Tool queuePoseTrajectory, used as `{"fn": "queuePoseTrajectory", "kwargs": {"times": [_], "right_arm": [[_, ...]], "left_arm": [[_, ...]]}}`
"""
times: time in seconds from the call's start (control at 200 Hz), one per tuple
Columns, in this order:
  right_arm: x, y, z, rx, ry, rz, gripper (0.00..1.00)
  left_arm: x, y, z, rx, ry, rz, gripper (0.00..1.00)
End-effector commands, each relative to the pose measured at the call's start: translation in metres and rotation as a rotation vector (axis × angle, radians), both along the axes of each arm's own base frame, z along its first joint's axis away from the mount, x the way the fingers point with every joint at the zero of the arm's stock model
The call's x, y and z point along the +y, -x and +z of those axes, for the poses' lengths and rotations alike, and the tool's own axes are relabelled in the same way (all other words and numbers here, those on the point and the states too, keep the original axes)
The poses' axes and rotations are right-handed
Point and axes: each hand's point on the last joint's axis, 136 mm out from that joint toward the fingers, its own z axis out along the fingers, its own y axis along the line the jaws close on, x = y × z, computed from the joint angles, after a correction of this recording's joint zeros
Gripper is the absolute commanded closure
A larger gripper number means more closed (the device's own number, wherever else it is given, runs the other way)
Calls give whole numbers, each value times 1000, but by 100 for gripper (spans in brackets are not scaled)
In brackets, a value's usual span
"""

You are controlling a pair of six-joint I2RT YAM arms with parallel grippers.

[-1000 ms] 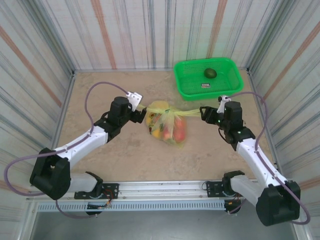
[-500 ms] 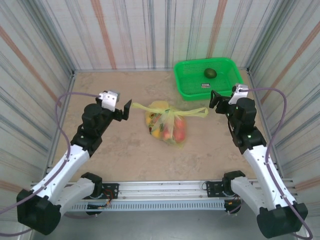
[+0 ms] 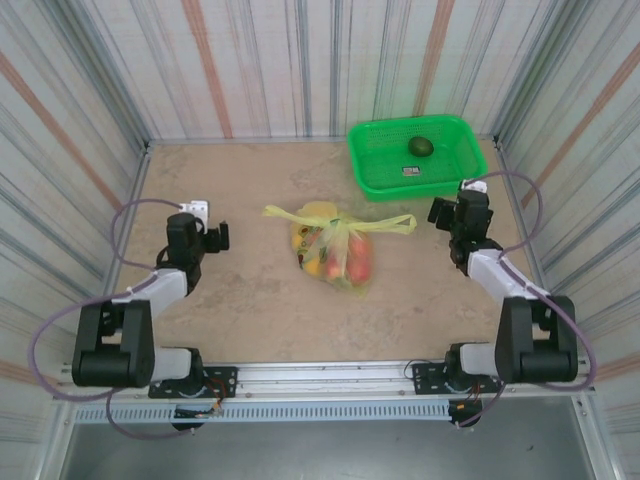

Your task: Place the fake fruits into the plastic bag and tie a complex knot

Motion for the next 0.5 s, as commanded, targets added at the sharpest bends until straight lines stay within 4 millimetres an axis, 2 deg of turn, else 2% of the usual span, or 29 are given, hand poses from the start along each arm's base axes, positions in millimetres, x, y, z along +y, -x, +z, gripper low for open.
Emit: {"fn": "queuePoseTrajectory", "kwargs": {"times": [0.0, 0.06, 0.145, 0.185, 0.25, 0.286, 0.341, 0.496], "right_arm": [[-4, 3, -28, -18, 17, 7, 1], [-5, 4, -31, -119, 4, 49, 1], [0, 6, -37, -167, -83, 135, 1], [6, 8, -41, -177, -94, 183, 1], [18, 8, -44, -245, -78, 246, 1], [20, 8, -49, -211, -81, 255, 1], [16, 1, -52, -136, -62, 214, 1], [18, -2, -54, -128, -29, 203, 1]], "left_arm": [[-7, -13, 8, -68, 26, -36, 1], [-11, -18, 9, -106, 12, -72, 1], [-2, -13, -9, -143, 35, -29, 1], [2, -13, -3, -220, 22, -20, 1], [-4, -13, -11, -126, 32, -49, 1], [-9, -19, -11, -130, 25, -82, 1], [-11, -17, -12, -128, 29, -89, 1], [-11, -18, -12, -113, 28, -86, 1]]}}
